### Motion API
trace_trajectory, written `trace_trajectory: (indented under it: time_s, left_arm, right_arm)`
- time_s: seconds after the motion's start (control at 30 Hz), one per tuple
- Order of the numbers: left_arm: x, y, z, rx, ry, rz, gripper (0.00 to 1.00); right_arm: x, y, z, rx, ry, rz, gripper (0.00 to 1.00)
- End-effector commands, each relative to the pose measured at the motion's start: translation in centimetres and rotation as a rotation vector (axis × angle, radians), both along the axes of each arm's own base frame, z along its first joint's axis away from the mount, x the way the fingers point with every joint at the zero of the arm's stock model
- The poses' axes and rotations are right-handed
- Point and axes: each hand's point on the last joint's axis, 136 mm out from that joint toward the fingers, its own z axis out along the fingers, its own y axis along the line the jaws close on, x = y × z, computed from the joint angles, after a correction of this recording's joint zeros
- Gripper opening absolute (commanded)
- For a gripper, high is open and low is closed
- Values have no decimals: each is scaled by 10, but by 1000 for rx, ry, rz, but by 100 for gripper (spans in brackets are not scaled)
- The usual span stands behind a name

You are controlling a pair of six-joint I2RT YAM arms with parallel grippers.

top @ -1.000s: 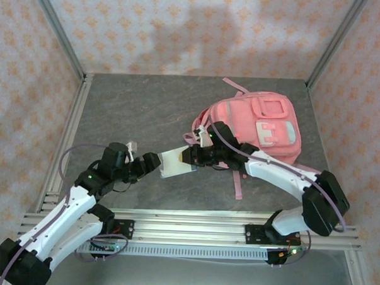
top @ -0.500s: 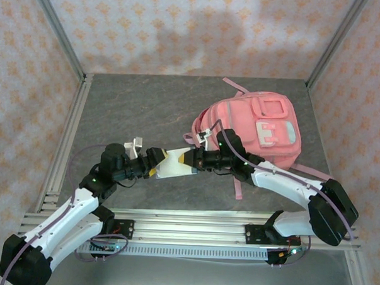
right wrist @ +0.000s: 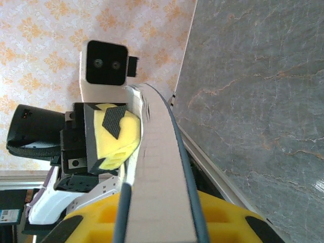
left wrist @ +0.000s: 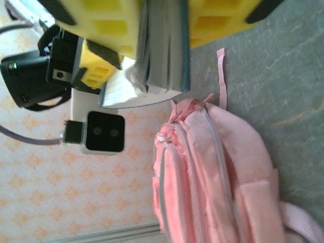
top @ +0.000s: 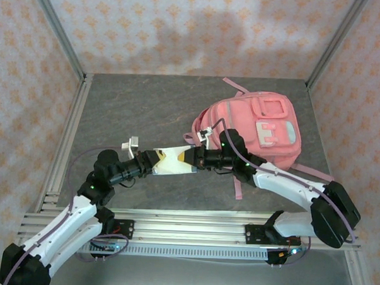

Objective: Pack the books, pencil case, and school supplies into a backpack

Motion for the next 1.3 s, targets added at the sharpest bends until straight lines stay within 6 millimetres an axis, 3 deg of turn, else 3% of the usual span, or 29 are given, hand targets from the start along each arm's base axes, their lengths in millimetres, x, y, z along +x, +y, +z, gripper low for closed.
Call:
trace_trajectory:
  time_s: [0.0, 0.1, 0.17, 0.37, 0.5, 0.7, 0.8, 0.97, 1.27]
  left_arm:
    - [-1, 1, 10, -17, -42, 0, 8]
    - [-1, 3, 6, -5, -38, 12, 0]
    - [-1, 8, 2, 32, -39, 37, 0]
    - [-4, 36, -33, 255, 18, 144, 0]
    - [-4, 41, -55, 286, 69, 165, 0]
    - [-4, 40, -62, 298, 86, 156, 0]
    - [-5, 40, -62, 306, 85, 148, 0]
    - [-5, 40, -66, 307, 90, 150, 0]
    - [-5, 41, -72, 315, 101, 150, 0]
  right_arm:
    - [20, -7, -1, -48, -75, -95, 18]
    - [29, -16, -7, -147, -112, -143, 46]
    - [39, -33, -13, -283, -160, -211, 54]
    - [79, -108, -11, -783, -324, -430, 59]
    - [108, -138, -4, -1072, -413, -497, 60]
    - [142, -131, -13, -1278, -462, -444, 74]
    - [161, -140, -18, -1420, -503, -480, 81]
    - [190, -156, -28, -1581, -524, -532, 81]
    - [211, -176, -68, -1547, -368, -545, 78]
